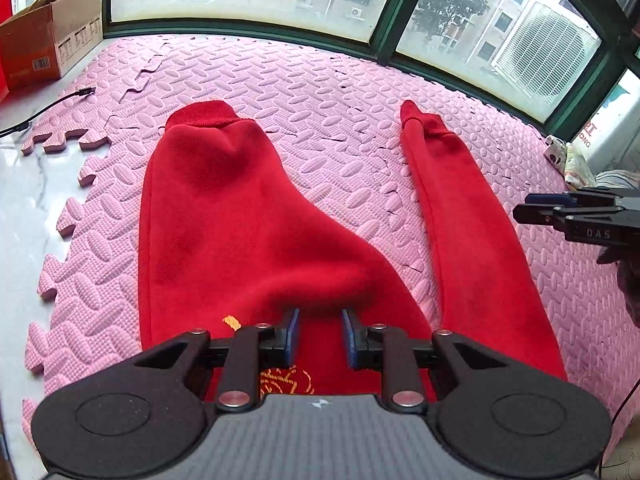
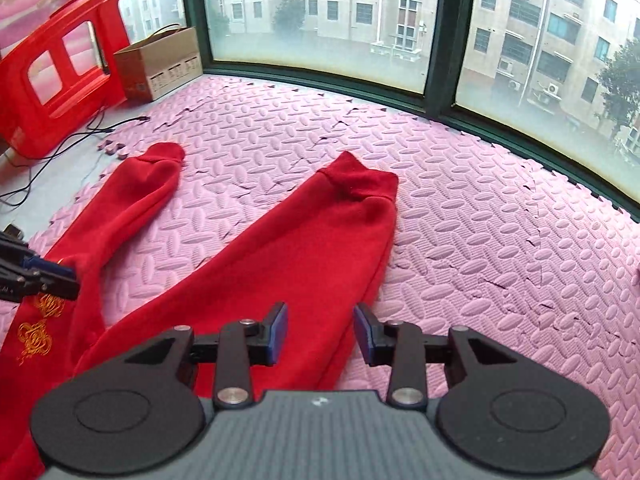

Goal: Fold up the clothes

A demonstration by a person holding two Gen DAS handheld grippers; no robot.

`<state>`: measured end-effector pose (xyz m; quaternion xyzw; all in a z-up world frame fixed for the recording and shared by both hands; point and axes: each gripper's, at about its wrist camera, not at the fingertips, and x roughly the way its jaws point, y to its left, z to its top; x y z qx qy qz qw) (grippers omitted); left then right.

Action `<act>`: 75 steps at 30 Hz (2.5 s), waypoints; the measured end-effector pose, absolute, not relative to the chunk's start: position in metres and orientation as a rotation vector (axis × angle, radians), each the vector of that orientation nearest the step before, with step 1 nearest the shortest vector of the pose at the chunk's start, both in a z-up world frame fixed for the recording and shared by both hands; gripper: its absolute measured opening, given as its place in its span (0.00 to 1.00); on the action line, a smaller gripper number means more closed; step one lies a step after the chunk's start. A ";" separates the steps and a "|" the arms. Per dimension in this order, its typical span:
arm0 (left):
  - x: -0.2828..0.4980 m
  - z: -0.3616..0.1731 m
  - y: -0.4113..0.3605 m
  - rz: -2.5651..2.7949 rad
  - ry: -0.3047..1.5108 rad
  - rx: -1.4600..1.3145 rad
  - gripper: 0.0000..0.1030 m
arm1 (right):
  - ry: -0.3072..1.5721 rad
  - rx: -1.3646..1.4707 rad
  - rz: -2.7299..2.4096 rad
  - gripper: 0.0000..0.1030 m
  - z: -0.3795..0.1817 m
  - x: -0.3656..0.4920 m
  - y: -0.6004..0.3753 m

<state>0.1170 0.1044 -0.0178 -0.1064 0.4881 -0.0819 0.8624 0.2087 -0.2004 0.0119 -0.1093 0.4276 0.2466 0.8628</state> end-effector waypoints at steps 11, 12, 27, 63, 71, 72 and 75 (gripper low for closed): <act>0.167 -0.025 0.120 -0.125 0.998 -0.273 0.36 | 0.921 -0.054 0.424 0.35 -0.029 0.308 -0.205; 0.172 -0.026 0.122 -0.111 0.993 -0.277 0.37 | 0.917 -0.045 0.423 0.35 -0.031 0.312 -0.204; 0.240 -0.030 0.170 0.052 0.904 -0.326 0.40 | 0.816 -0.175 0.281 0.08 -0.030 0.300 -0.209; 0.145 -0.011 0.149 -0.081 0.925 -0.228 0.51 | 0.856 -0.372 0.621 0.65 -0.018 0.192 -0.158; 0.123 -0.015 0.104 -0.178 0.910 -0.246 0.51 | 0.833 -0.327 0.716 0.67 -0.013 0.142 -0.134; 0.123 -0.017 0.098 -0.186 0.916 -0.227 0.50 | 0.825 -0.321 0.727 0.67 -0.011 0.138 -0.131; 0.121 -0.025 0.089 -0.186 0.934 -0.176 0.49 | 0.823 -0.309 0.755 0.68 -0.011 0.132 -0.126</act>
